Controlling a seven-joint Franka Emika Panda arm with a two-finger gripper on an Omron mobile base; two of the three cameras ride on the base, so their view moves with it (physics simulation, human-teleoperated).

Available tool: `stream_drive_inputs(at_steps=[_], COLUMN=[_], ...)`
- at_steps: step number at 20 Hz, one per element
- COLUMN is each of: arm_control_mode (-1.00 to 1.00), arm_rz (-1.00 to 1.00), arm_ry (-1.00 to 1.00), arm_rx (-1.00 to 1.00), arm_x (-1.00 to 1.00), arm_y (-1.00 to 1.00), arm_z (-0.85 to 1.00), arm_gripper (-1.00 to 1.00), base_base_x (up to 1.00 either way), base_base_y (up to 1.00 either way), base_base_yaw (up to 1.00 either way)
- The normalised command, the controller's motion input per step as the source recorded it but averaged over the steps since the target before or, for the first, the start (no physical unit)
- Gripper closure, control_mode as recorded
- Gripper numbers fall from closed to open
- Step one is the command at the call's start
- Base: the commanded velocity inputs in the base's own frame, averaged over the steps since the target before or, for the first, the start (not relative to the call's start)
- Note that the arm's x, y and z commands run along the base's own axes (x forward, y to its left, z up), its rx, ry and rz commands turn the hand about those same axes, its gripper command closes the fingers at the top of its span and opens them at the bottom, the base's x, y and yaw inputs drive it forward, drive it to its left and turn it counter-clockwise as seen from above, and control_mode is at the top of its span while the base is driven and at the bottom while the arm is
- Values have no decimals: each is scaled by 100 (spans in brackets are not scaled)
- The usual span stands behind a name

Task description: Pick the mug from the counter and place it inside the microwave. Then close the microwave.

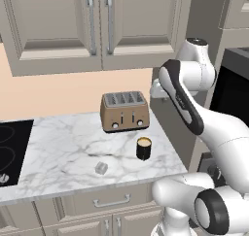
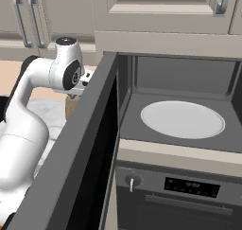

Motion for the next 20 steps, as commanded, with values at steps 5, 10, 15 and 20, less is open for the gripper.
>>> stream_drive_inputs(at_steps=[5, 10, 15, 20], arm_control_mode=[-100, -100, -100, -100], arm_rz=[0, -1, -1, 0], arm_ry=[13, 19, 19, 8], arm_rx=[0, 0, 0, -1], arm_x=[1, 0, 0, 0], arm_y=[10, 16, 15, 9], arm_z=[-20, -42, -35, -31], arm_gripper=[-100, -100, -100, -100], base_base_x=[0, 0, 0, 0], base_base_y=[0, 0, 0, 0], base_base_yaw=[0, 0, 0, 0])
